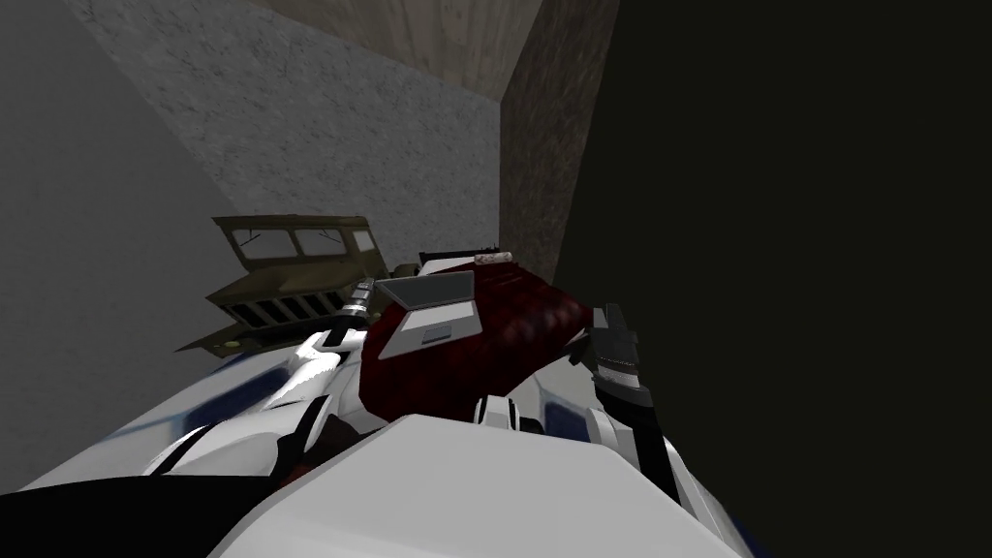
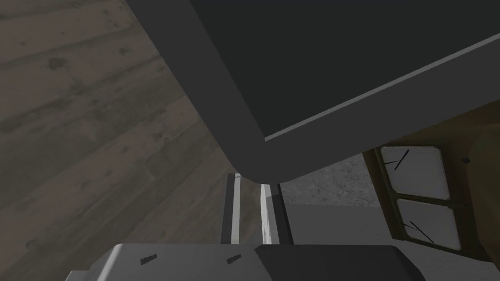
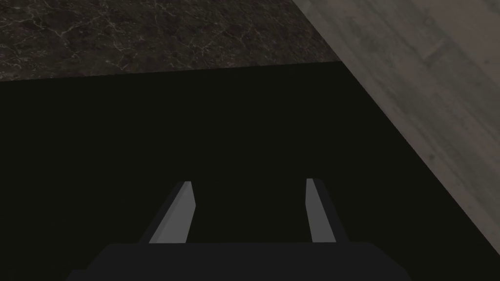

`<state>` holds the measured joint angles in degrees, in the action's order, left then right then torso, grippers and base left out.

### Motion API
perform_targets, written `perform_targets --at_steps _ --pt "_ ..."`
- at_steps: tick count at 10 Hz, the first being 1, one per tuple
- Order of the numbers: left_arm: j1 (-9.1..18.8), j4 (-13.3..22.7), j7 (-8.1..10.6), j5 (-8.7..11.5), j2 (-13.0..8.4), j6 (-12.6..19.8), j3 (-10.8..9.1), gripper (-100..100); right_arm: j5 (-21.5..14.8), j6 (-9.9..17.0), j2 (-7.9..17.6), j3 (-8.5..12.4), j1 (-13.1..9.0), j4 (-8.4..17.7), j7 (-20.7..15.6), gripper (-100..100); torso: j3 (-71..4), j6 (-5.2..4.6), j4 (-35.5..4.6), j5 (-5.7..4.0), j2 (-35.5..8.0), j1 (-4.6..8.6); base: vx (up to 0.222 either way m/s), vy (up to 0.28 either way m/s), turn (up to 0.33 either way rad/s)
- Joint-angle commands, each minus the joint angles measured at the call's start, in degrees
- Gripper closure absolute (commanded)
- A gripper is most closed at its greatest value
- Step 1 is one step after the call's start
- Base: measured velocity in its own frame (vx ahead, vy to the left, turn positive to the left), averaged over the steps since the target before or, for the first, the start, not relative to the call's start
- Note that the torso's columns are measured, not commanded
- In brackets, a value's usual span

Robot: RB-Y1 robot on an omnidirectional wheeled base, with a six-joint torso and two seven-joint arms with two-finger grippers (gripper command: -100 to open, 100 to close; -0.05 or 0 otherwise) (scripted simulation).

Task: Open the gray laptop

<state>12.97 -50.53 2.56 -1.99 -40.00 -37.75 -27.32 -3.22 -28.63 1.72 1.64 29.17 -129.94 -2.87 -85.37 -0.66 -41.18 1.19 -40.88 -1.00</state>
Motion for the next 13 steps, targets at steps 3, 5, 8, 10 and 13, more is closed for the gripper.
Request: perform_targets --at_steps 3,5,8,10,13 --pt "-4.54 -5.72 -0.55 -1.31 6.36 -1.51 1.29 100 0.0 0.0 0.0 0.0 0.01 0.0 0.0 0 -0.12 0.09 -0.1 -0.18 0.13 -0.11 0.055 0.037 0.084" --pt "-6.87 -10.15 -1.4 -2.4 8.48 -3.59 1.79 100 0.0 0.0 0.0 0.0 0.0 0.0 0.0 0 -0.16 -0.19 0.04 -0.19 0.24 0.27 0.041 0.035 0.119" --pt "-8.15 -12.11 -1.4 -2.4 11.92 -3.59 1.79 100 0.0 0.0 0.0 0.0 0.0 0.0 0.0 0 -0.03 -0.23 -0.02 -0.26 0.42 0.09 0.032 0.025 0.058" --pt "-11.41 -16.35 -2.24 -3.5 14.49 -5.67 2.3 100 0.0 0.0 -0.01 -0.01 0.01 -0.01 0.0 0 -0.11 -0.35 0.08 -0.46 0.46 -0.04 0.007 -0.025 0.134" --pt "-11.77 -18.5 -2.24 -3.5 17.2 -5.67 2.3 100 0.0 0.0 0.0 0.0 0.0 0.0 0.0 0 0.44 0.09 -0.64 -0.86 0.57 -0.15 0.002 0.004 -0.024"
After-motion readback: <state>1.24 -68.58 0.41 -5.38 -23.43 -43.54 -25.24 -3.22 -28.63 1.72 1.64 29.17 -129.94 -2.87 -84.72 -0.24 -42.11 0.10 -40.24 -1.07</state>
